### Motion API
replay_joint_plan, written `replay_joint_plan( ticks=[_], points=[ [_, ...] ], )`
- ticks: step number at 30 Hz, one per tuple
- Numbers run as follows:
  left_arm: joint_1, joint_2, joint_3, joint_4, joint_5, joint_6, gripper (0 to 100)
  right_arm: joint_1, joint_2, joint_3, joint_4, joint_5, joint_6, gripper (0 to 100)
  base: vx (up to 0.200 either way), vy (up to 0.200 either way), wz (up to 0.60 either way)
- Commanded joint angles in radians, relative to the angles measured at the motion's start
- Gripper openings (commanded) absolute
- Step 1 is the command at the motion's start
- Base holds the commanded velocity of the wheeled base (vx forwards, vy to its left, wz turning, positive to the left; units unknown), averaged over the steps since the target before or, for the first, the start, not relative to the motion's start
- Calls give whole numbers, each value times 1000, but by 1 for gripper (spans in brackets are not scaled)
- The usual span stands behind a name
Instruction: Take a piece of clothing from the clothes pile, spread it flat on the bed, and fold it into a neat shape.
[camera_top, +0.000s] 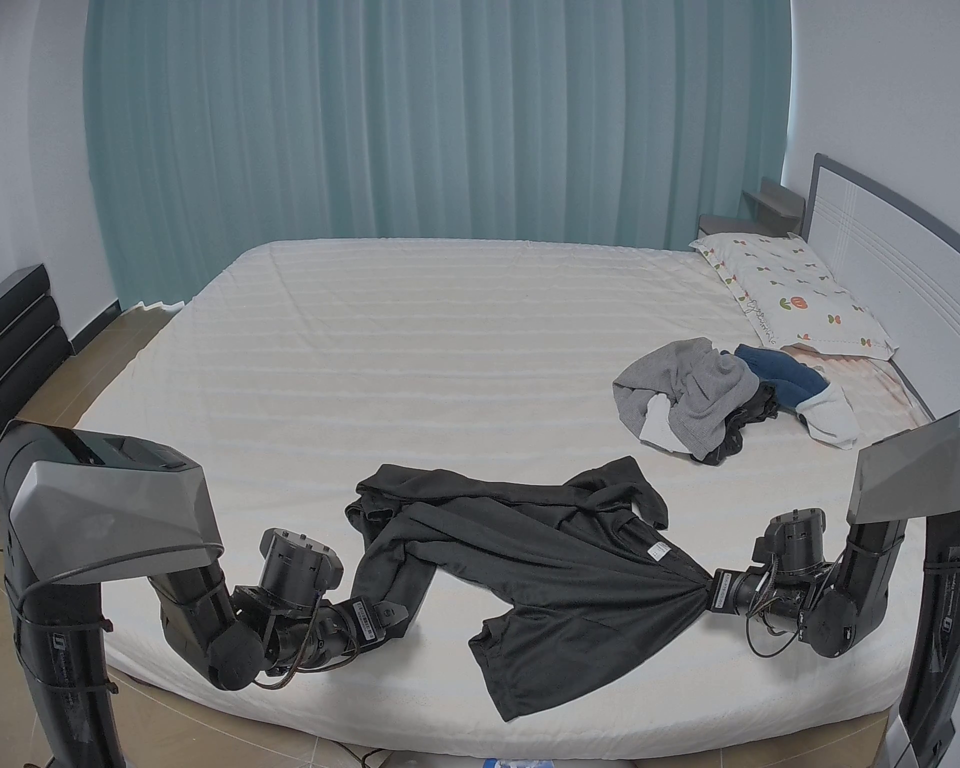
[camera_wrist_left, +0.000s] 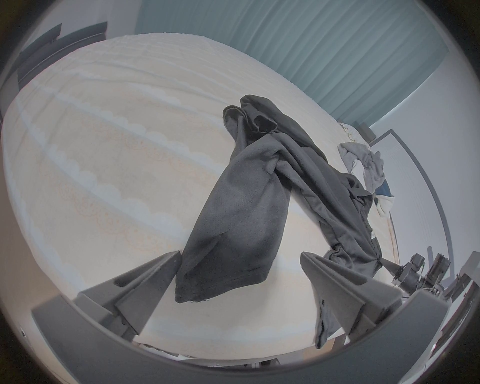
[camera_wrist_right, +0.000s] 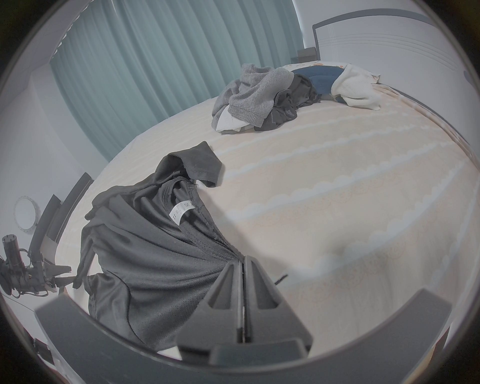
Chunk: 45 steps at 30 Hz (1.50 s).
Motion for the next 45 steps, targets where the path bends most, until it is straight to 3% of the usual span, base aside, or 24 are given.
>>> replay_joint_plan(
  ticks=[1, 3, 4, 14, 18, 21, 26, 31, 40, 42, 43, 45],
  points=[
    [-2, 22, -19, 3, 24, 10, 100, 1, 15, 0, -6, -1, 2, 0, 0, 0, 0],
    [-2, 33, -22, 2, 38, 26, 100, 1, 12, 0, -6, -1, 2, 0, 0, 0, 0],
    [-4, 41, -24, 0, 46, 36, 0, 1, 12, 0, -6, -1, 2, 0, 0, 0, 0],
    [10, 77, -64, -6, 82, 52, 0, -2, 9, 1, -21, 0, 12, 0, 0, 0, 0],
    [67, 68, -68, -6, 93, 52, 0, -7, 6, 0, -24, 0, 15, 0, 0, 0, 0],
    [179, 22, -71, -3, 92, 53, 0, -20, 12, -2, -61, 0, 14, 0, 0, 0, 0],
    [291, -36, -80, 16, 84, 84, 0, -59, 19, -25, -76, 2, 11, 0, 0, 0, 0],
    [317, -107, -77, 171, 81, 147, 0, -116, 55, -135, -58, 2, -3, 0, 0, 0, 0],
    [394, -111, -120, 223, 64, 150, 0, -172, 76, -394, 155, 2, -31, 0, 0, 0, 0],
    [389, -99, -117, 227, 20, 148, 0, -180, 90, -473, 229, 2, -31, 0, 0, 0, 0],
    [386, -96, -114, 226, 1, 147, 0, -178, 98, -490, 238, 2, -31, 100, 0, 0, 0],
    [384, -96, -114, 226, -7, 147, 0, -178, 101, -493, 240, 2, -31, 100, 0, 0, 0]
  ],
)
